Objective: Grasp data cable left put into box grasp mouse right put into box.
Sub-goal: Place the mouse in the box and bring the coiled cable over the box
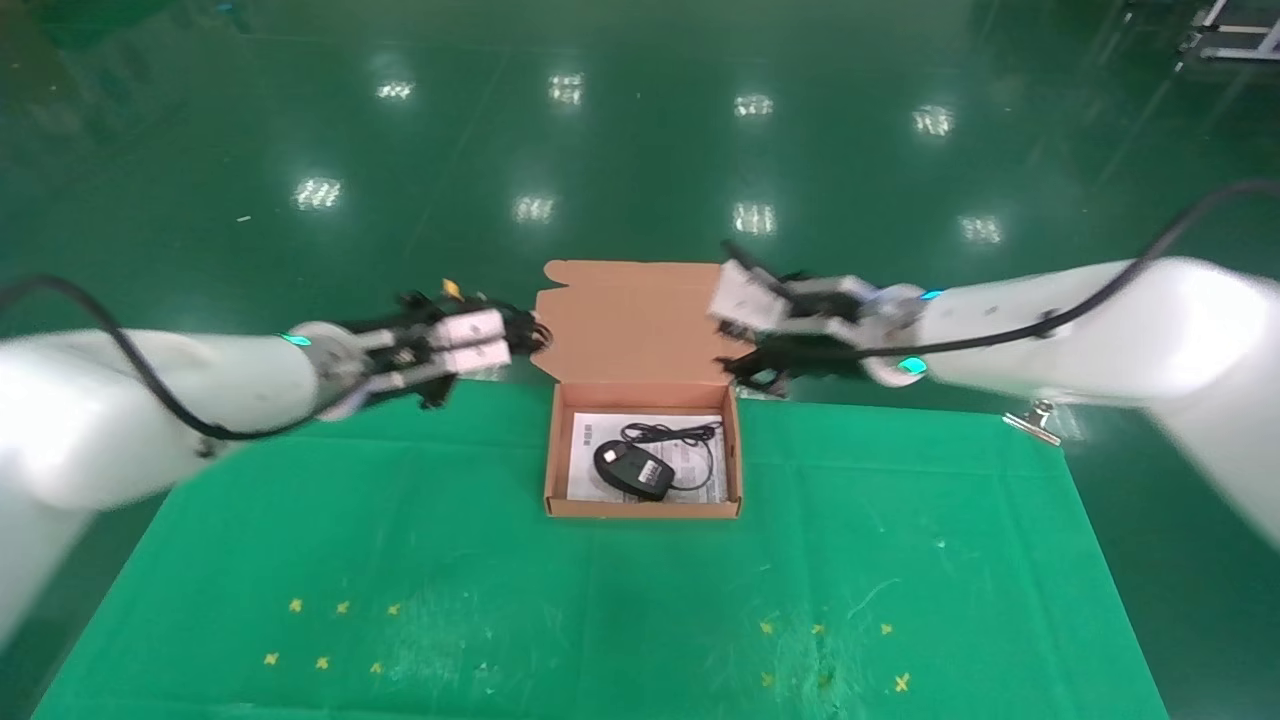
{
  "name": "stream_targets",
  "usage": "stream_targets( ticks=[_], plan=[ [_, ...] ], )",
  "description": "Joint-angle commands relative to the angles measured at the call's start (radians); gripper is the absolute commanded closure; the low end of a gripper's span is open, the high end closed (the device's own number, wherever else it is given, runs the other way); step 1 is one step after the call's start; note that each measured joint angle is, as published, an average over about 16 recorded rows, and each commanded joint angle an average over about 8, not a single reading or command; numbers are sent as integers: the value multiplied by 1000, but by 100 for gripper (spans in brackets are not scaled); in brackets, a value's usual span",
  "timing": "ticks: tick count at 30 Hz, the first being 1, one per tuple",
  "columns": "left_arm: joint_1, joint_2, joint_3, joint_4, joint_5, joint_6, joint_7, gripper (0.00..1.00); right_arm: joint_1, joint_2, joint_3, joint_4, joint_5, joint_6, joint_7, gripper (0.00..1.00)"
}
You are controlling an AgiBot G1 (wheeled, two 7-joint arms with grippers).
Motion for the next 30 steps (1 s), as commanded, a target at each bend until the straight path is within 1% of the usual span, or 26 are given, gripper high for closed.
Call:
stream_targets(
  ticks=[1,6,10,14,19,20,24,27,28,30],
  plan=[
    [8,34,6,36,-4,-46,19,100,12,42,0,27,-7,-3,8,0],
    [11,128,31,156,-44,-144,95,100,26,146,-15,132,-49,-12,72,0],
    [15,179,67,221,-108,-204,161,100,36,220,-30,222,-91,-21,138,0],
    [18,196,128,241,-203,-248,213,100,45,272,-45,302,-140,-28,210,0],
    [13,201,225,247,-321,-284,254,100,49,297,-60,369,-204,-26,296,0],
    [11,201,241,248,-338,-288,259,96,50,299,-62,376,-214,-26,309,0],
    [3,206,303,256,-391,-299,280,46,51,309,-69,404,-244,-25,348,0],
    [-1,207,325,260,-406,-300,287,8,51,313,-71,413,-253,-26,357,0],
    [-2,208,330,262,-410,-301,289,0,52,314,-72,415,-256,-26,358,0],
    [-4,207,332,261,-410,-299,288,0,52,313,-72,415,-257,-26,357,0]
  ],
)
